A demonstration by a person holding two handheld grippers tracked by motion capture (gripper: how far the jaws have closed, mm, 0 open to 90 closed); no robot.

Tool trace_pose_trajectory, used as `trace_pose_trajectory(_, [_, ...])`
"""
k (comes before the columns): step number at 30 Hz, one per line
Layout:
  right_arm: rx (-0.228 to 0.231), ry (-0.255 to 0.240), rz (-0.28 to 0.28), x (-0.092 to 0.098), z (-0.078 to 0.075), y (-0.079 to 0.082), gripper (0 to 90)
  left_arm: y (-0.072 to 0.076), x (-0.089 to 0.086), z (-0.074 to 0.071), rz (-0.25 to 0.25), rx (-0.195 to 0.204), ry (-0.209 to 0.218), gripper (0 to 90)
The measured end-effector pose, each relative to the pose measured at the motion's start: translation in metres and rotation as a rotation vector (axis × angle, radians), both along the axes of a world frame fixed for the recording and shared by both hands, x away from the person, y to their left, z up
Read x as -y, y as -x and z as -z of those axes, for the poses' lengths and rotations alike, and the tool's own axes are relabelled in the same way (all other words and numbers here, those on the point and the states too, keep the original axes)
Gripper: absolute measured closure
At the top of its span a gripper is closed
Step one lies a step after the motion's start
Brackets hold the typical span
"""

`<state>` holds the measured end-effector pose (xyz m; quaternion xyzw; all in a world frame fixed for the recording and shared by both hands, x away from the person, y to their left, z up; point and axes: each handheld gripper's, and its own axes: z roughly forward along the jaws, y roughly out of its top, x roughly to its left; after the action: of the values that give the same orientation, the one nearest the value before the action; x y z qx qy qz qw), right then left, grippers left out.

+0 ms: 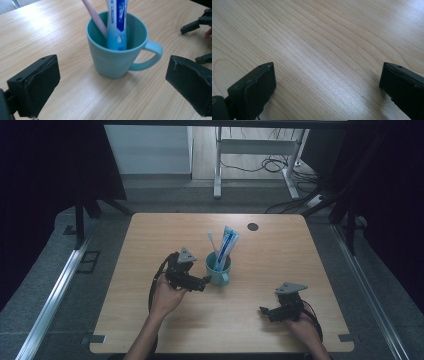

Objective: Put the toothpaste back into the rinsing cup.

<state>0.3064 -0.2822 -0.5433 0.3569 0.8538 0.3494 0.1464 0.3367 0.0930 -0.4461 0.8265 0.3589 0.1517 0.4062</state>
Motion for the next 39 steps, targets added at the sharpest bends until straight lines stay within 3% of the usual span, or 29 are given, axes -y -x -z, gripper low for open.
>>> trace_pose_trajectory(22, [0.0, -0.001, 0.002, 0.0, 0.0, 0.0, 0.3, 0.029, -0.034, 0.037, -0.052, -0.015, 0.005, 0.0])
trace_pose_trajectory(39, [0.0, -0.002, 0.002, 0.0, 0.0, 0.0, 0.3, 0.047, -0.033, 0.077, -0.061, -0.05, -0.033, 0.0])
